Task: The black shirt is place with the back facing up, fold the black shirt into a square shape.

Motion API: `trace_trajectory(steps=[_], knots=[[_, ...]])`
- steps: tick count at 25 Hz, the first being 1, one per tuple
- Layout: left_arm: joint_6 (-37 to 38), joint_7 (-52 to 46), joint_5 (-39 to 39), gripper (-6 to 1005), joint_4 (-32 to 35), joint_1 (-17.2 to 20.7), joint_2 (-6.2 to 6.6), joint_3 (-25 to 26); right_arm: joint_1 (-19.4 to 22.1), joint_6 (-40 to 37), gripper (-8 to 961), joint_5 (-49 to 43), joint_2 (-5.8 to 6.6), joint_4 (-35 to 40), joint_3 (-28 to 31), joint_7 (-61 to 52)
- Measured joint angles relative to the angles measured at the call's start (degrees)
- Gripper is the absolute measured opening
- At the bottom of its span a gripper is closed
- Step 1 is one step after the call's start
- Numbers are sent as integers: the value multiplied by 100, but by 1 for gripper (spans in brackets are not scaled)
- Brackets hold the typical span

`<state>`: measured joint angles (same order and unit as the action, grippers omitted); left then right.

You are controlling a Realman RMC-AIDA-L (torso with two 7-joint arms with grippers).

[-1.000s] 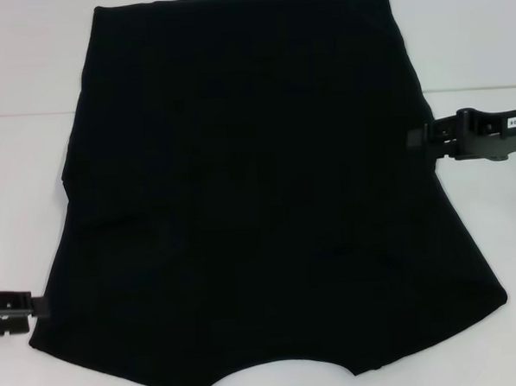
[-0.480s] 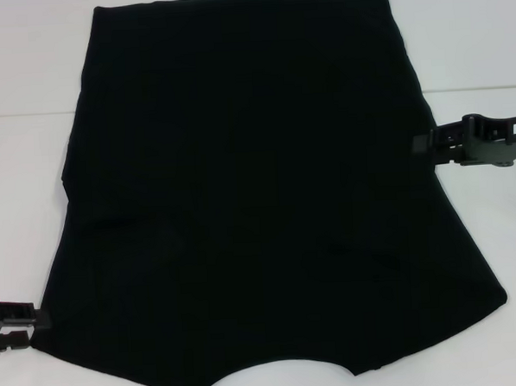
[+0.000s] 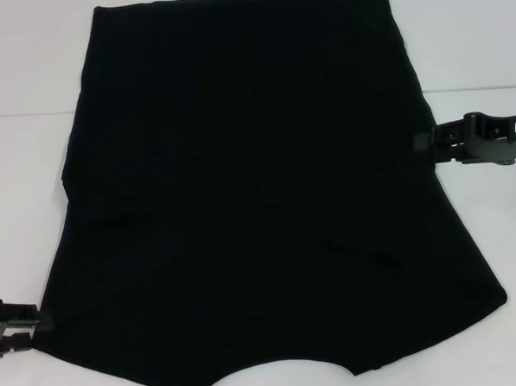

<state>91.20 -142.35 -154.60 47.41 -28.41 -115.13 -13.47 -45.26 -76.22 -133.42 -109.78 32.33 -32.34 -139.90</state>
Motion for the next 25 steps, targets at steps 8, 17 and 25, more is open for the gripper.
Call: trace_trajectory(steps=[8,17,25], knots=[[-88,8,0,520,-193,-60,0,-12,-1,-96,502,11,0,15,74,17],[-94,44,42,520,-322,-238,-9,-15,21,-150,503,17,3,9,115,46],[-94,101,91,495,-308,-292,-34,0,71,-152,503,18,19,13,124,49]])
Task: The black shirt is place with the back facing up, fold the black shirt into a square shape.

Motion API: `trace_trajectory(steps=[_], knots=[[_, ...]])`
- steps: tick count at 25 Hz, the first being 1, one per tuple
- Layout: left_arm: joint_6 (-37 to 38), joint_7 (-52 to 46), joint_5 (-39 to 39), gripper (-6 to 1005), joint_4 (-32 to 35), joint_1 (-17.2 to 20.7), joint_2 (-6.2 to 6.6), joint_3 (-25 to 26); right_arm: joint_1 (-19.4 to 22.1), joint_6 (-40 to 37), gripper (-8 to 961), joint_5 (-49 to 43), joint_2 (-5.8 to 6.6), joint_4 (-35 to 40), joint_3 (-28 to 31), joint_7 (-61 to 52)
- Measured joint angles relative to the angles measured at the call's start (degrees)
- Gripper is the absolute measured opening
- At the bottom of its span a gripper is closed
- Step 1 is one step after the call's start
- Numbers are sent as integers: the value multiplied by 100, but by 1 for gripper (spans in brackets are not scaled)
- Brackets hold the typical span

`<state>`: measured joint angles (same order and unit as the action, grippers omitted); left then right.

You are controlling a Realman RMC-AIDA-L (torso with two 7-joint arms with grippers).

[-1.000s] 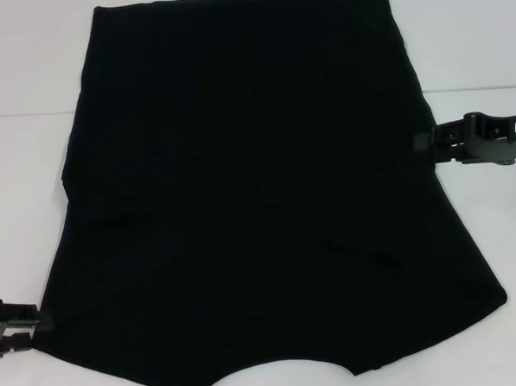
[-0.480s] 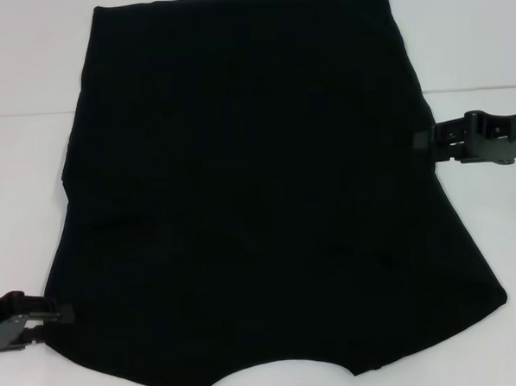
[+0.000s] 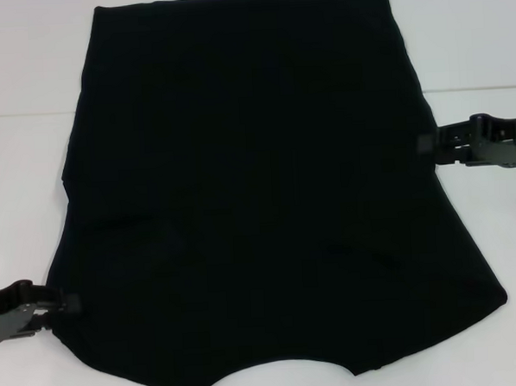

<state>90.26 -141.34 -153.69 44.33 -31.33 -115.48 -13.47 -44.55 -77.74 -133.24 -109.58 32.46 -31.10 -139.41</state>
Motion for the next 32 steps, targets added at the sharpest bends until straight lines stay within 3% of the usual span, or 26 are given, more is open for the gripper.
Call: trace_trajectory(steps=[10,14,23,32], knots=[[0,34,25,205,14,-18,19,-17,72,-19,503,0,62,7,18,-36],[50,113,65,150,4,-22,32,-17,84,-168,502,-31,119,7,-39,-38],[285,272,349,55,4,-96,97,37,318,-1336,502,-602,348,115,-72,-46],[224,242,355,55,-16,-228,134,38,565,-1536,502,-1262,309,246,-72,-49]])
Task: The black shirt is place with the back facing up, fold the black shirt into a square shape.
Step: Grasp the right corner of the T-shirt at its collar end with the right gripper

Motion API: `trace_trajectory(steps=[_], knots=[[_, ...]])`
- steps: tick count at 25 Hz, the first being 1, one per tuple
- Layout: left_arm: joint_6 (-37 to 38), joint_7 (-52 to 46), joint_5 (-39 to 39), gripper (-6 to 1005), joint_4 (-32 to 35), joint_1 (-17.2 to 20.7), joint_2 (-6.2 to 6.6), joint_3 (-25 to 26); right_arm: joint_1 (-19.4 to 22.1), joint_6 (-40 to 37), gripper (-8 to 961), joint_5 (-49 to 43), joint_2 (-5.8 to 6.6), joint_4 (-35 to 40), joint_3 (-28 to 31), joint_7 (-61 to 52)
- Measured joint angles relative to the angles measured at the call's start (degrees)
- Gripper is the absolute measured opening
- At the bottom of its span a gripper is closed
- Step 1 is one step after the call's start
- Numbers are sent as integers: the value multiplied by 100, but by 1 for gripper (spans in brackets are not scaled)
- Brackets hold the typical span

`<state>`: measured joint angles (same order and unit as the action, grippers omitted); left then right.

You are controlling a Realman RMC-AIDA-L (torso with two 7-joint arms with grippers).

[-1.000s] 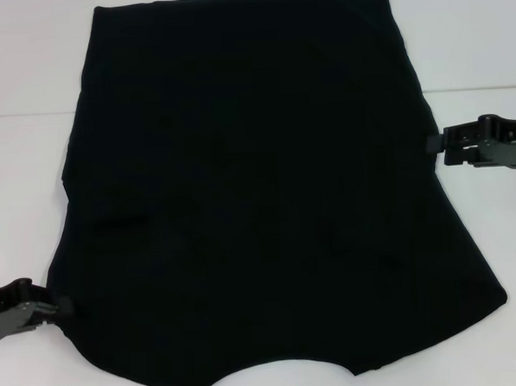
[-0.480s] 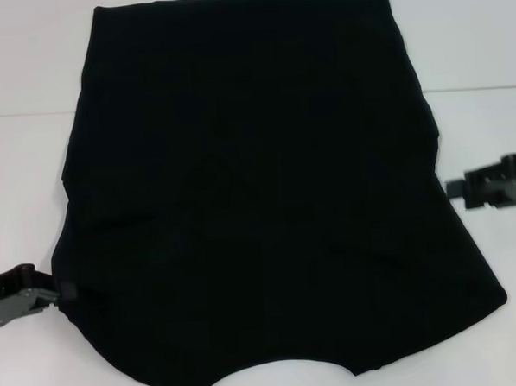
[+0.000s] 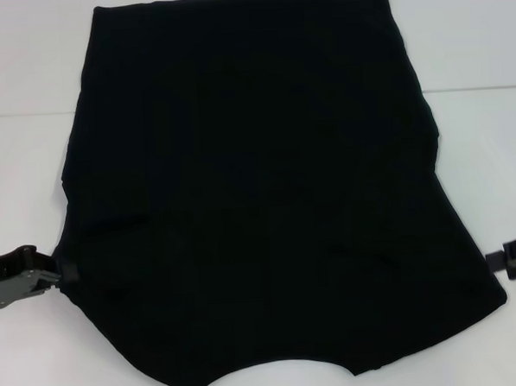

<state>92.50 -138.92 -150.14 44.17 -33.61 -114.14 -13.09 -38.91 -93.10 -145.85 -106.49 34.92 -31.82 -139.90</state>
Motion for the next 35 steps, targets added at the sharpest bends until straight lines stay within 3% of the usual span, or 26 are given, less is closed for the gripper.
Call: trace_trajectory(steps=[8,17,26,35], knots=[[-46,-29,3,55,-5,-8,14,-1,40,320,501,-358,-165,3,-7,20],[-66,-37,3,55,-5,3,15,-1,49,586,501,-444,-192,2,19,1],[-76,-38,3,55,-5,12,15,-1,-20,668,501,-455,-324,-35,-57,-2],[-78,-39,3,55,-5,33,23,8,40,598,500,-453,-297,66,-115,-113]])
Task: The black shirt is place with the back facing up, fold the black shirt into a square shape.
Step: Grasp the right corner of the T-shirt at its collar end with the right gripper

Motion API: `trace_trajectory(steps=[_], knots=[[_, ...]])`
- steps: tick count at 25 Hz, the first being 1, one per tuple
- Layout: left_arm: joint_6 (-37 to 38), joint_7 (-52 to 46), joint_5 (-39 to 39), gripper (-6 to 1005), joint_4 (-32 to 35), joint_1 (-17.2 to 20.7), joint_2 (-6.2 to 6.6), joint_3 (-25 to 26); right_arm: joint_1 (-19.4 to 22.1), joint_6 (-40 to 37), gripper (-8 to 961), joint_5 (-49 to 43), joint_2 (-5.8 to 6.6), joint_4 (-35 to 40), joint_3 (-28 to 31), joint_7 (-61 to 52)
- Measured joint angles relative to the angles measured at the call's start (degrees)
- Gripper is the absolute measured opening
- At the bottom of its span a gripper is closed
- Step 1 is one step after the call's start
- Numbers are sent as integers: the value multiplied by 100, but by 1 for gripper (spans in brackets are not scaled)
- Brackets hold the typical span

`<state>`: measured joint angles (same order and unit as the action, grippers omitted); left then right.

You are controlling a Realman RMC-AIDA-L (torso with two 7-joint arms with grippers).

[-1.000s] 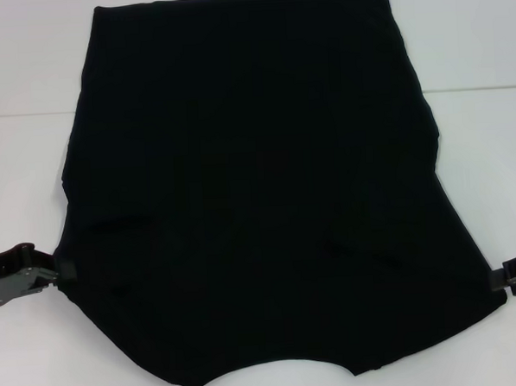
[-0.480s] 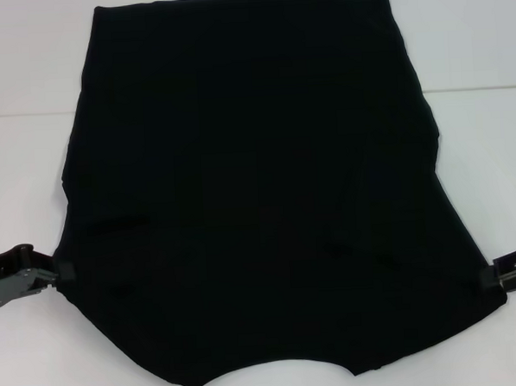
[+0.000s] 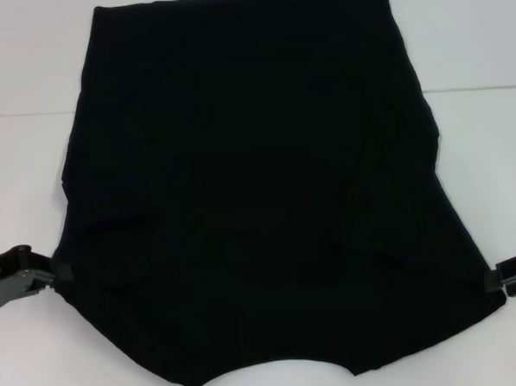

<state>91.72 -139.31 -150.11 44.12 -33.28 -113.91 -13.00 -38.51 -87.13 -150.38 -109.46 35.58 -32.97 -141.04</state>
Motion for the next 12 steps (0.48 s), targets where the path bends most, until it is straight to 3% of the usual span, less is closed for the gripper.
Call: trace_trajectory(steps=[4,12], knots=[[-5,0,0,55,1,6,1,9,39,-29,500,-4,14,67,9,-20],[-11,0,0,55,-29,-17,2,32,-2,46,500,-11,-81,24,-98,-22]])
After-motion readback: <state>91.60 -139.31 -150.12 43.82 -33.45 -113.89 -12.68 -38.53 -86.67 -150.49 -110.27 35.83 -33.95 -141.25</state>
